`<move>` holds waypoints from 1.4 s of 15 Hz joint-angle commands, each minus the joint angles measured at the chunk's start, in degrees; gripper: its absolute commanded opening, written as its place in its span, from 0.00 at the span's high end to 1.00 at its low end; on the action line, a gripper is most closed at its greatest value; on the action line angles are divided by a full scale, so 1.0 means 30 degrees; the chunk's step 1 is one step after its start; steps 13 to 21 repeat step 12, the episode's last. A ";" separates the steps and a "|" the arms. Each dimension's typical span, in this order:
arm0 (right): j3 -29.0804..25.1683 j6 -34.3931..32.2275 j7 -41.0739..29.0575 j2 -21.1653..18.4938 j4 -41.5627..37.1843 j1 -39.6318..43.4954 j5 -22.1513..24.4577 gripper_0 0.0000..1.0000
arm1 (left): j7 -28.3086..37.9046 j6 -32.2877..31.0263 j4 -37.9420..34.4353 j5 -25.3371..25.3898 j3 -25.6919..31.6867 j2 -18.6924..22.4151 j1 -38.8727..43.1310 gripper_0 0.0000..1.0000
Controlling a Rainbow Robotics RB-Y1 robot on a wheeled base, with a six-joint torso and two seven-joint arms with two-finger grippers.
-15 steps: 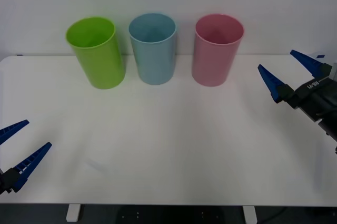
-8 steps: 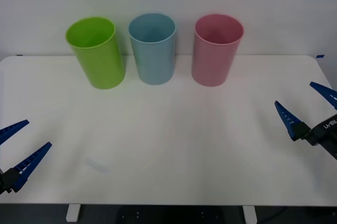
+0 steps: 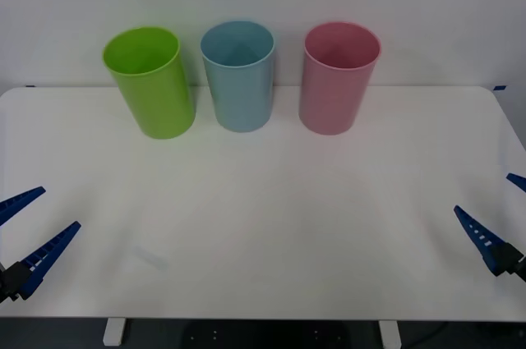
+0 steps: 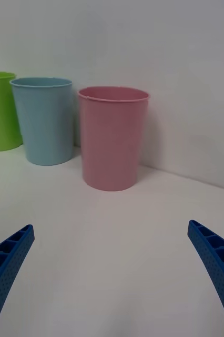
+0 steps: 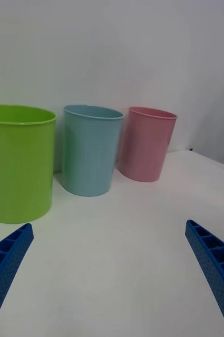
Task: Grasp the object on the table and drop it into the matching bin: aluminum can to the light blue bin, PET bottle to the pink bin.
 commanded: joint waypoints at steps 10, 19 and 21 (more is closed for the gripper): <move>-0.0317 -0.1720 -0.0088 0.0003 0.0008 0.1641 -0.0336 0.00 | 0.0000 0.0000 0.0000 0.0000 0.0000 0.0000 0.0000 0.00; -0.0317 -0.1720 -0.0088 0.0003 0.0008 0.1641 -0.0336 0.00 | 0.0000 0.0000 0.0000 0.0000 0.0000 0.0000 0.0000 0.00; -0.0317 -0.1720 -0.0088 0.0003 0.0008 0.1641 -0.0336 0.00 | 0.0000 0.0000 0.0000 0.0000 0.0000 0.0000 0.0000 0.00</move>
